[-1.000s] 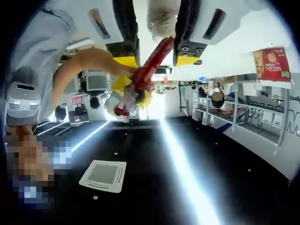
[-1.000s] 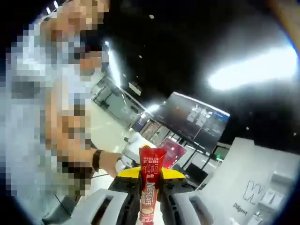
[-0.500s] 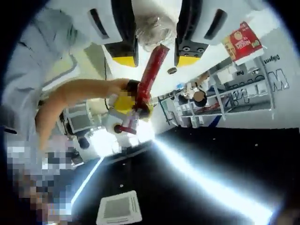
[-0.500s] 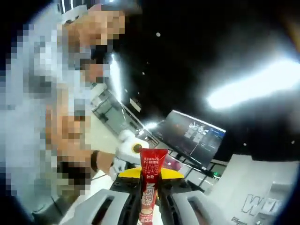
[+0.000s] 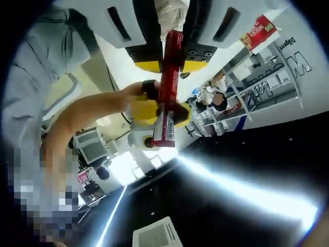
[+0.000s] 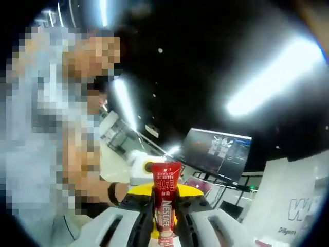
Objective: Tear open the coffee pouch, take out the coffee, and pour the coffee from the pouch into the cup
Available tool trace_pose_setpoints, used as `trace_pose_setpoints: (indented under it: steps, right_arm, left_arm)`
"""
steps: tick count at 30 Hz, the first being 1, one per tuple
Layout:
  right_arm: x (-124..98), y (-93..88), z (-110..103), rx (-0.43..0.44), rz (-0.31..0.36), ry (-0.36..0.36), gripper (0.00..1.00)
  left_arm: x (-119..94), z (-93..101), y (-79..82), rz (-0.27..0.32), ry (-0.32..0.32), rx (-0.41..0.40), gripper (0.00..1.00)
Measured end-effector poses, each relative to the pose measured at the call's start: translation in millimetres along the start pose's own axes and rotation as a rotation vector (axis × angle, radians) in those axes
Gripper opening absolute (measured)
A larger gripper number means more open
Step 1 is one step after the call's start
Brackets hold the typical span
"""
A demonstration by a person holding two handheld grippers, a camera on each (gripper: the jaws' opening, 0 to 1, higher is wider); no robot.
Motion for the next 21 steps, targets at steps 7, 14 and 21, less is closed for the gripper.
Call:
trace_pose_setpoints:
  steps: [7, 14, 21]
  right_arm:
    - [-6.4, -2.4, 0.0, 0.137, -0.090, -0.257, 0.31]
    - [-30.8, 0.2, -4.4, 0.289, -0.149, -0.541, 0.24]
    - [-35.3, 0.4, -10.3, 0.340, -0.186, -0.601, 0.22]
  left_arm:
    - [-3.7, 0.8, 4.0, -0.122, 0.181, 0.150, 0.15]
    - [-4.6, 8.4, 8.3, -0.143, 0.262, 0.248, 0.13]
    - [0.9, 16.5, 8.3, -0.174, 0.302, 0.326, 0.13]
Point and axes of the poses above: the point that each gripper's makers call its tool centre point, and the gripper's own axes: x roughly forward along the fingers, z roughly to its right, y roughly out of its top, the point moved 5 cm from there along -x, roughly backward along the fingers, and after that the axes turned 4 degrees about z, right-handed, at the moved point
